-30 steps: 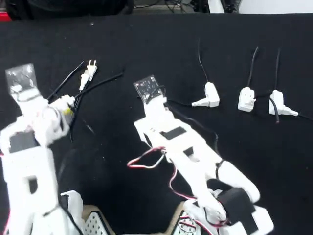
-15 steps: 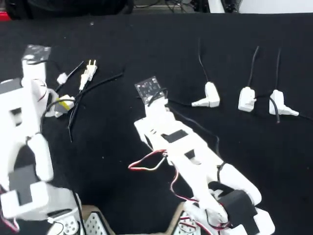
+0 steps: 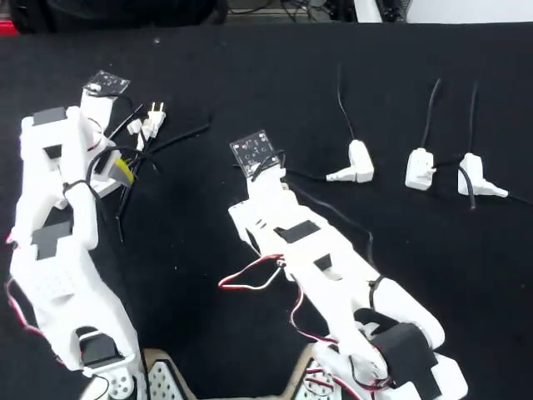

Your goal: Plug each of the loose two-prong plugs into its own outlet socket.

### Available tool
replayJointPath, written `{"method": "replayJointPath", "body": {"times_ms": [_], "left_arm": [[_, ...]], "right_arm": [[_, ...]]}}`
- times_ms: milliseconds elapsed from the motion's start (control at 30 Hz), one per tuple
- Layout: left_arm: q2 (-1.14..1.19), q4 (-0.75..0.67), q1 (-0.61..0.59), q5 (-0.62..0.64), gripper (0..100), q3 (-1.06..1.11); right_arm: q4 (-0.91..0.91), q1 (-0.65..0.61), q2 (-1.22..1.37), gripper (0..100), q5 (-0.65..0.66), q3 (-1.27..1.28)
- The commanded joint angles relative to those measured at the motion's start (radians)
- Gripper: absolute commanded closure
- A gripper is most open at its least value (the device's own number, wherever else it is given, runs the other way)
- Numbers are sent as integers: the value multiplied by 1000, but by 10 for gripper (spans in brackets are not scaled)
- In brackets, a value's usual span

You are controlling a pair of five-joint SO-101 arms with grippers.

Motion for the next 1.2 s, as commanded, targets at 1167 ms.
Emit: {"method": "replayJointPath", "body": {"times_ms": [1167], "left_arm": [[57, 101, -73, -153, 745, -93]], "right_arm": [[-23, -8, -33, 815, 2, -18]]}}
